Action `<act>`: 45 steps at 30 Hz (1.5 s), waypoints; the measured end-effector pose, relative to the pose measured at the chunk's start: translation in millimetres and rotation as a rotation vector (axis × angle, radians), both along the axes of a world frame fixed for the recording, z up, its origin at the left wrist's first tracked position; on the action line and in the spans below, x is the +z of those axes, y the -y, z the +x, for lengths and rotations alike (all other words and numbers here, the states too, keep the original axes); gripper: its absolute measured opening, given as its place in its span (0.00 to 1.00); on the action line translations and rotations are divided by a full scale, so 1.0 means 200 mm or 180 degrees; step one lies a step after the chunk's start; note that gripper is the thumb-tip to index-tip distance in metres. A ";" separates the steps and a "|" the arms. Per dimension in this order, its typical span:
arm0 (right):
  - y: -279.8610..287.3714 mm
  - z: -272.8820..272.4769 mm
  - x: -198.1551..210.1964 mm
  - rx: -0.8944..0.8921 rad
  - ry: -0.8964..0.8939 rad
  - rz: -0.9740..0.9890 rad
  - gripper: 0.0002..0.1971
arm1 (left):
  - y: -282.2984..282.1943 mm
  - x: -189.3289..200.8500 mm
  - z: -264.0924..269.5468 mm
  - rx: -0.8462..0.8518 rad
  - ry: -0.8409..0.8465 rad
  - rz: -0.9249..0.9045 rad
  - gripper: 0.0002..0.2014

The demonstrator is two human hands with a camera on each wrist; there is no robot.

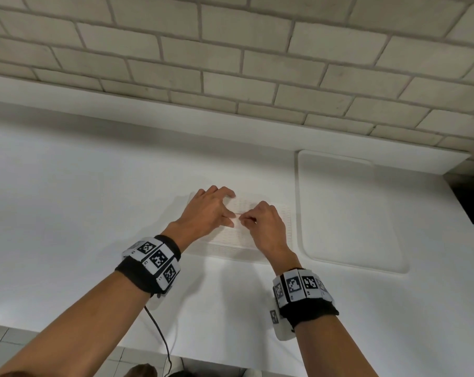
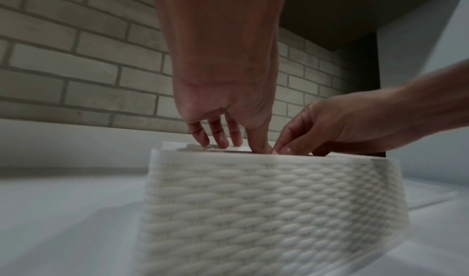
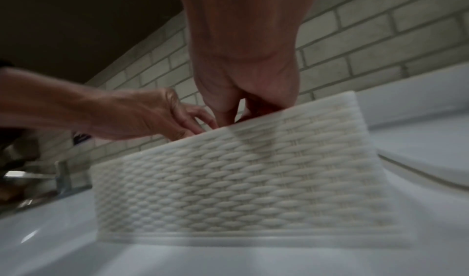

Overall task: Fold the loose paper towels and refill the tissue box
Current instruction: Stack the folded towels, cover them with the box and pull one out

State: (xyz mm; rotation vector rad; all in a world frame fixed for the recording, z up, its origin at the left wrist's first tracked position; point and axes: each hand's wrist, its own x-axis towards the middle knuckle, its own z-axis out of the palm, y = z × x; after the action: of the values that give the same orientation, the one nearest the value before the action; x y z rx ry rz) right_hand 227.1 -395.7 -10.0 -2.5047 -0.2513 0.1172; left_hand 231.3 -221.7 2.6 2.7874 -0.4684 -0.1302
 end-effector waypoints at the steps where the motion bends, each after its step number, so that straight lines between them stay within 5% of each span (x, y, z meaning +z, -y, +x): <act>1: 0.01 0.00 -0.01 -0.0039 0.0006 0.0269 0.07 | 0.00 0.00 0.01 -0.0051 -0.0022 0.0082 0.15; 7: 0.05 0.01 -0.01 -0.0210 -0.0046 0.1021 0.08 | 0.00 -0.02 0.05 -0.0206 -0.0046 0.0175 0.13; 15: 0.04 0.00 -0.02 -0.0182 -0.0085 0.0854 0.08 | 0.02 -0.03 0.05 -0.0372 -0.0089 0.0166 0.05; 22: 0.04 -0.01 -0.03 -0.0134 -0.0081 0.0773 0.08 | 0.04 -0.04 0.00 -0.0582 0.0521 0.0680 0.09; 26: 0.02 -0.02 -0.04 -0.0056 -0.0012 0.0540 0.11 | 0.03 -0.05 -0.02 -0.0614 0.0820 0.0727 0.11; 34: -0.01 0.01 0.03 0.0126 0.0050 -0.0264 0.08 | 0.01 -0.04 -0.03 -0.0165 0.0668 -0.0181 0.06; 45: -0.06 0.03 0.05 0.0737 0.0452 -0.1137 0.07 | 0.00 -0.08 -0.04 0.0182 0.0153 -0.0327 0.12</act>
State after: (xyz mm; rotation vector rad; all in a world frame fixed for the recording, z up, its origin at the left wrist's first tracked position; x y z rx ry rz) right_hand 232.6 -383.6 0.8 -2.8336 -0.6283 0.0833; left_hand 223.0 -221.4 -13.6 2.7050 -0.3949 -0.0254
